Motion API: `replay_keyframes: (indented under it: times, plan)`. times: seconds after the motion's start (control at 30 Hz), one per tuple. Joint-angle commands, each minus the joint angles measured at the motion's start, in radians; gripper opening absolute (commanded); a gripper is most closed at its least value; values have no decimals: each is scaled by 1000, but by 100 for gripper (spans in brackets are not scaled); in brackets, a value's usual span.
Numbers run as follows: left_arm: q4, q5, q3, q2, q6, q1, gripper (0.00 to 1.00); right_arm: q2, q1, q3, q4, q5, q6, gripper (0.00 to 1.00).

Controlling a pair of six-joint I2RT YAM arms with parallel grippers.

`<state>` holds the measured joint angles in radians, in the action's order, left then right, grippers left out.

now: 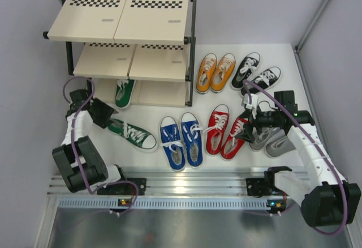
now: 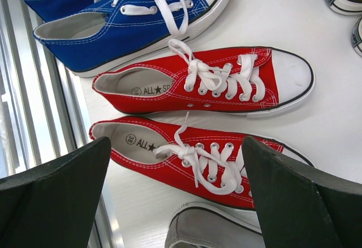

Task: Place and organize the shoes onto the shoe shelf
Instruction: Pick up the shoe at the center of the board.

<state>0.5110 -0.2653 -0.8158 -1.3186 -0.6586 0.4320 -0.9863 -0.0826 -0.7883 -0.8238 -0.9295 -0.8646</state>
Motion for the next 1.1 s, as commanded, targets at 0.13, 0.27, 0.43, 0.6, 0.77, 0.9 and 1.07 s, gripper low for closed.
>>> replay_keyframes:
  times: [0.13,0.27,0.43,0.6,0.77,0.9,1.07]
  plan:
    - [-69,75,-6,-86,74,-2,50,-5,-8,-29,6,-38,-25,99]
    - [-69,86,24,-111,112,-16,42,-11,-9,-34,8,-43,-22,100]
    - [-68,75,49,-96,142,-16,7,-5,-8,-35,9,-49,-13,99]
    - [0,40,60,47,148,-16,0,-2,-8,-37,2,-51,-10,99]
    - [89,-14,56,323,65,-15,0,1,-8,-61,-20,-61,-13,99]
    - [89,-48,43,511,-103,-16,0,-18,-23,-98,-58,-61,-24,99]
    - [90,-306,24,535,-254,-22,0,-52,-60,-186,-142,-65,-51,99]
